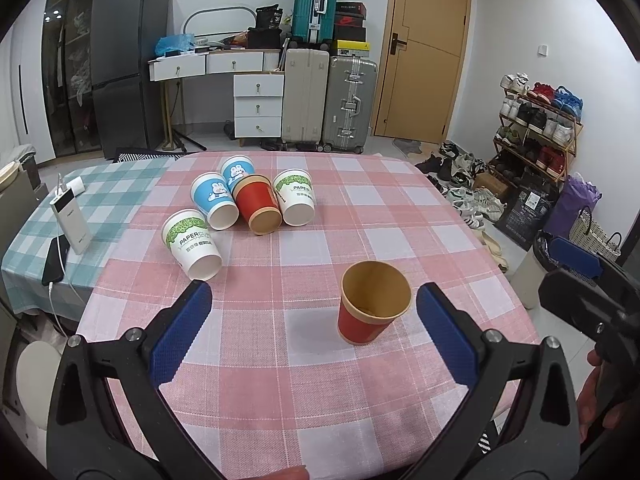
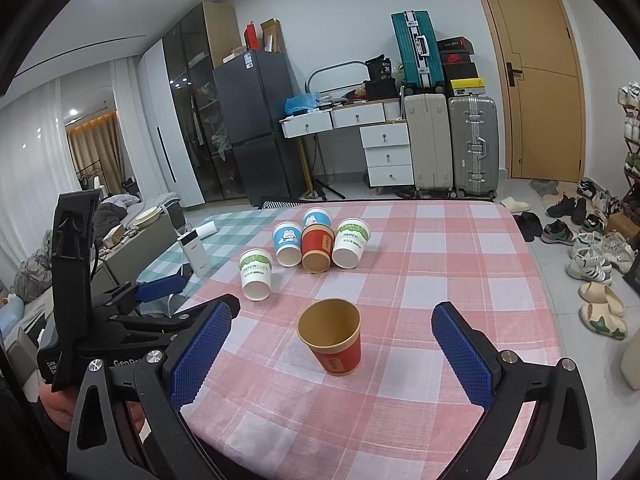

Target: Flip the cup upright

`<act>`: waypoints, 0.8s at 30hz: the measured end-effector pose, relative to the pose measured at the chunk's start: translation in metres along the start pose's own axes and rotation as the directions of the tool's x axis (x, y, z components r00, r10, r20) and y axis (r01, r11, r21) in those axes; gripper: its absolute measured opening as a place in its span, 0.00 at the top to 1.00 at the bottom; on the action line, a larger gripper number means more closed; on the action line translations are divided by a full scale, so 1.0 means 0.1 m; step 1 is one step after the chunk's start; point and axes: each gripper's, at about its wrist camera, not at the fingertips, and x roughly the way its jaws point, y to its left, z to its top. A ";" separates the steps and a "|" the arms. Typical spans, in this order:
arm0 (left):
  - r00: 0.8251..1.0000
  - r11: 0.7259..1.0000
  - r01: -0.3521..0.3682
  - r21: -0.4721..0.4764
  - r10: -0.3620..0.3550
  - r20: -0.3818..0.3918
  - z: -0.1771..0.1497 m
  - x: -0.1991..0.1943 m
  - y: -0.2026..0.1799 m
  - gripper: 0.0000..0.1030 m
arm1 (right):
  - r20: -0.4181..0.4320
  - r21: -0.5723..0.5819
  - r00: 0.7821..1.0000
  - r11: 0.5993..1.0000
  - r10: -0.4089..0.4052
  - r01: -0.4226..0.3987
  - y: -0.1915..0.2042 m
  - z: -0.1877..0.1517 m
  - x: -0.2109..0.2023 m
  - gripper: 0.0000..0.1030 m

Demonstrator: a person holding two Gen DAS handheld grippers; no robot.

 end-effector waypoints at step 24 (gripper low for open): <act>1.000 1.000 -0.011 0.001 0.011 0.008 0.01 0.01 -0.01 0.01 | -0.001 -0.001 1.000 1.000 0.000 0.000 -0.01 0.00 0.01 0.01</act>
